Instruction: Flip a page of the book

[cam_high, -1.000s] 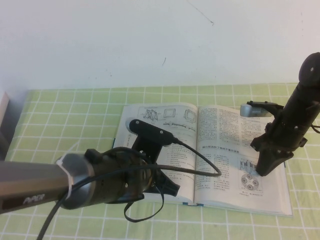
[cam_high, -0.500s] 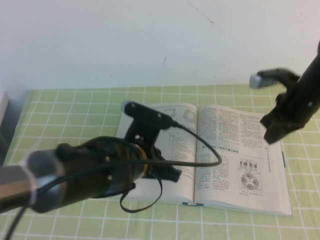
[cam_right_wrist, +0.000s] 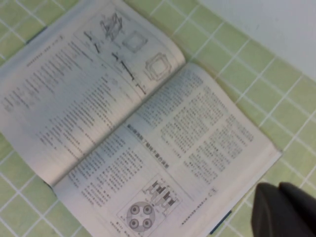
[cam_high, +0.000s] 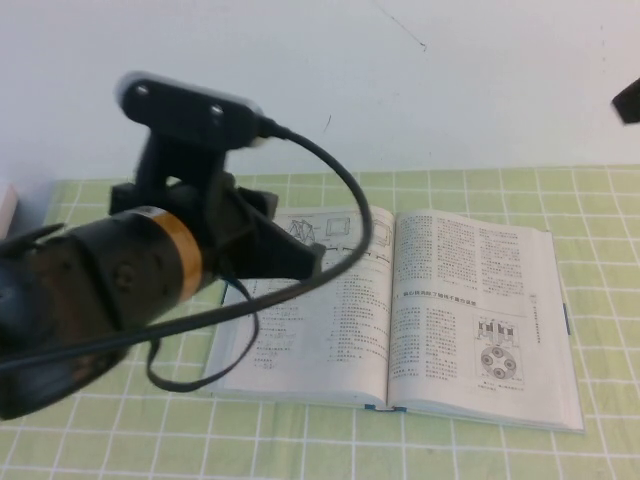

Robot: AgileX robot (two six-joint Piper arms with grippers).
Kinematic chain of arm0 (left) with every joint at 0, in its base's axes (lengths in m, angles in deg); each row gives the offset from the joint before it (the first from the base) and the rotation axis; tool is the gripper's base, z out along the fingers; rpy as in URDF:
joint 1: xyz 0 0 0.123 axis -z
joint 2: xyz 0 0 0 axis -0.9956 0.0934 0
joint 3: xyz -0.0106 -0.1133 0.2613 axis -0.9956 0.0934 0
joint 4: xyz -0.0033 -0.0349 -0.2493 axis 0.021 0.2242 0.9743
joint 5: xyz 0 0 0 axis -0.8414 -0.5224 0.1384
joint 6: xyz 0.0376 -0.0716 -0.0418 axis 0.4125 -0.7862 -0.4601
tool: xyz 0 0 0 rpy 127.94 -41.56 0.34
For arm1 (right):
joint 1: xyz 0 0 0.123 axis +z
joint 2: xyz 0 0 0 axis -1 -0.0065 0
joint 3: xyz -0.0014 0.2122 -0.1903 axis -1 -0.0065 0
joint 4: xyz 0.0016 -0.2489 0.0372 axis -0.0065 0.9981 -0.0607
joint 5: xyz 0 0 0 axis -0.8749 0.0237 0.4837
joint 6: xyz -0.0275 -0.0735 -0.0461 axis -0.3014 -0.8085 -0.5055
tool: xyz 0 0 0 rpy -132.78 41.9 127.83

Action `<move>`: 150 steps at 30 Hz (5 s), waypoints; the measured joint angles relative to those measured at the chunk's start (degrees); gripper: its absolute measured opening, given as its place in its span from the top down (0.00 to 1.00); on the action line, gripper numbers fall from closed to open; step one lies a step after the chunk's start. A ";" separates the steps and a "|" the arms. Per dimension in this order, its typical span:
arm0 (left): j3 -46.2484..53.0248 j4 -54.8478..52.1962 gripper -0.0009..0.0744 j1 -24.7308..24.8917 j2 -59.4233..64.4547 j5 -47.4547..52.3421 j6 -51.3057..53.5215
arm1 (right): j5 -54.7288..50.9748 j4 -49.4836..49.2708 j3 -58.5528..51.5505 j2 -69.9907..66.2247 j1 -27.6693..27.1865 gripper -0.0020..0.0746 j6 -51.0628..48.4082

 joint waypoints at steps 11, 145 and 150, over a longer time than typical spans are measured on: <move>0.00 0.19 0.99 0.00 -13.69 0.86 3.45 | -0.42 2.89 -7.11 21.24 0.00 0.98 -1.47; 54.82 48.96 0.99 -39.70 -70.45 -3.13 47.85 | 17.90 7.11 -67.37 86.29 0.00 0.98 7.19; 54.82 48.72 0.99 -39.70 -70.45 -3.13 47.71 | 17.90 7.11 -67.37 86.29 0.00 0.98 7.19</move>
